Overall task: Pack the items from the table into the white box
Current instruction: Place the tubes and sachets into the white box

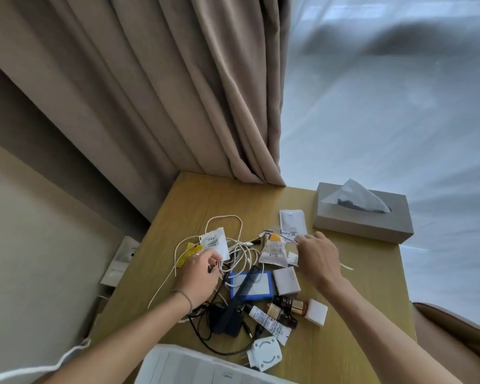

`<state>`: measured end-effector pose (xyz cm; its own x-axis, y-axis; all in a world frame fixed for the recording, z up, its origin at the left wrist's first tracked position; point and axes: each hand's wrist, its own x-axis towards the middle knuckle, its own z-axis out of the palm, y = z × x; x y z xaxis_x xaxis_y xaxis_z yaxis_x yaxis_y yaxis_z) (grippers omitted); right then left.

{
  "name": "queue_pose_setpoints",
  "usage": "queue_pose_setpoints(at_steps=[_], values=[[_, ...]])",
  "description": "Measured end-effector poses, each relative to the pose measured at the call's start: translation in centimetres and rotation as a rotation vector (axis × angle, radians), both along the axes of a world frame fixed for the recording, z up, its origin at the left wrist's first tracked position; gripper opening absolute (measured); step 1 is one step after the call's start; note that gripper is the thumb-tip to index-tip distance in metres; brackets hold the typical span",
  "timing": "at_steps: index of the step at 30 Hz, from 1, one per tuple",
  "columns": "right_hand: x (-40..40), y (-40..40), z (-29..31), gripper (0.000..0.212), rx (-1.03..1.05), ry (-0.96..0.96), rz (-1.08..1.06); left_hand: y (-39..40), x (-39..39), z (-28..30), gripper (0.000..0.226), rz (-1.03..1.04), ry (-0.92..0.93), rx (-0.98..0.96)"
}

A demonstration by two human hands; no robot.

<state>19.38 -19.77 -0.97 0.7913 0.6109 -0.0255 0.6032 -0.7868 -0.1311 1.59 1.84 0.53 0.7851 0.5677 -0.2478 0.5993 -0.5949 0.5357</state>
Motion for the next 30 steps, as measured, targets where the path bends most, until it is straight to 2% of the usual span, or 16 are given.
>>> queue_pose_setpoints(at_steps=[2,5,7,11,14,17,20,21,23,26,30], values=[[-0.1,0.6,1.7,0.029,0.078,0.012,-0.057,0.8,0.9,-0.8,0.026,-0.001,0.047,0.046],[0.0,1.1,3.4,0.011,0.204,0.064,-0.069,1.6,2.4,-1.9,0.044,-0.066,0.108,0.144],[-0.1,1.2,4.1,0.014,0.277,0.113,-0.092,2.0,3.2,-2.5,0.058,-0.112,0.163,0.165],[-0.3,1.3,4.7,0.02,0.431,0.368,-0.194,2.5,4.7,-3.2,0.089,-0.22,0.321,0.185],[-1.1,1.3,4.5,0.017,0.581,0.58,-0.284,3.0,5.6,-3.4,0.101,-0.284,0.394,0.2],[-2.0,1.4,4.4,0.021,0.682,0.754,-0.369,3.3,6.0,-4.0,0.101,-0.317,0.458,0.181],[-2.5,1.3,4.1,0.017,0.741,0.838,-0.445,3.5,6.0,-4.7,0.093,-0.349,0.475,0.194],[-2.7,1.2,3.9,0.012,0.764,0.857,-0.457,3.5,6.0,-4.8,0.088,-0.355,0.459,0.207],[-3.2,1.0,3.9,0.017,0.798,0.893,-0.468,3.6,6.0,-5.0,0.076,-0.353,0.39,0.226],[-4.0,0.8,4.1,0.016,0.823,0.912,-0.475,3.8,5.9,-4.8,0.063,-0.246,0.268,0.243],[-5.4,0.3,4.9,0.019,0.858,0.922,-0.498,4.4,5.3,-3.6,0.066,-0.091,0.149,0.237]])
